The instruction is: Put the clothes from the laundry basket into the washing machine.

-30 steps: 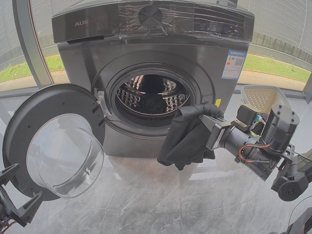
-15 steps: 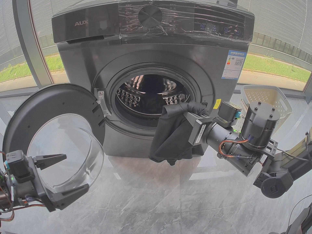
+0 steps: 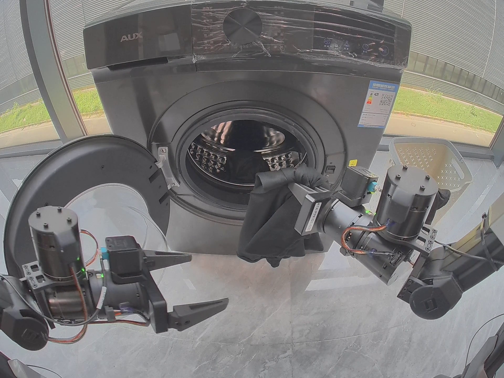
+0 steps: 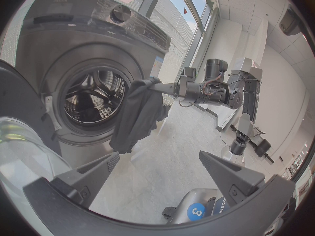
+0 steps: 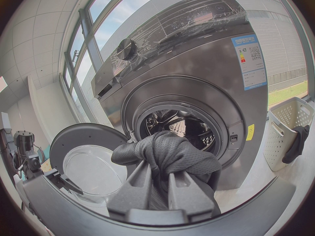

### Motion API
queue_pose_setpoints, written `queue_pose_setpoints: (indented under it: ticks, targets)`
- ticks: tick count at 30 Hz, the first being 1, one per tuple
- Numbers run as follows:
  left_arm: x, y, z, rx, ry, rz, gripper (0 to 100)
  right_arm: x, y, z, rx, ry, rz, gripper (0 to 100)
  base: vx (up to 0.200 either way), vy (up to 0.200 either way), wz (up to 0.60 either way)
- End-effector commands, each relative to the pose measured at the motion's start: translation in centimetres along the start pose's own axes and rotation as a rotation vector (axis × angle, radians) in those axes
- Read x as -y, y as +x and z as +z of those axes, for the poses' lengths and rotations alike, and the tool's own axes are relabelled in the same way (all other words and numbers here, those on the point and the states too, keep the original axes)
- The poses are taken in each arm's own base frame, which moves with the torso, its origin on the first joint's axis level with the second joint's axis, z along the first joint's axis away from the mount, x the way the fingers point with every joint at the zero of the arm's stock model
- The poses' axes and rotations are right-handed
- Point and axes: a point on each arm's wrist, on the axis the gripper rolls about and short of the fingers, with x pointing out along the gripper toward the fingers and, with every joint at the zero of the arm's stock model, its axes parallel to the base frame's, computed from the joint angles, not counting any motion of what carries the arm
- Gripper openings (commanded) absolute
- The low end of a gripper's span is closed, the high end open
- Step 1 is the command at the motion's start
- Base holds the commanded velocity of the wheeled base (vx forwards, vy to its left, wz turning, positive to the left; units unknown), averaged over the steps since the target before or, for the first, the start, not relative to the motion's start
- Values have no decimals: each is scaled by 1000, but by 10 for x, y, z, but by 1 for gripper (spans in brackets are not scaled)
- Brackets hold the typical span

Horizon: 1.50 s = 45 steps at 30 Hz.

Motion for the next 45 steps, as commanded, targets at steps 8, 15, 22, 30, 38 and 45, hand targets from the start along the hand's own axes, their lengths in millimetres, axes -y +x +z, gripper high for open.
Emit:
queue_pose_setpoints:
  ticks: [8, 15, 22, 30, 38, 45]
  targets:
    - [-1, 44, -6, -81, -18, -85, 100, -7, -1, -3, -6, 2, 20, 0, 0, 0, 0]
    - [-8, 65, -6, -76, -27, -110, 100, -8, -2, -5, -14, 2, 21, 0, 0, 0, 0]
    - [-24, 99, -13, -27, -20, -88, 100, -10, -2, -5, -4, 3, 27, 0, 0, 0, 0]
    - [-32, 121, -18, -7, -35, -59, 100, -11, -3, -5, 1, 5, 33, 0, 0, 0, 0]
    - [-31, 136, -18, 66, -30, -28, 100, -11, -2, -6, -4, 4, 32, 0, 0, 0, 0]
    - [-17, 135, -16, 80, -23, -67, 100, -11, -2, -7, -5, 5, 30, 0, 0, 0, 0]
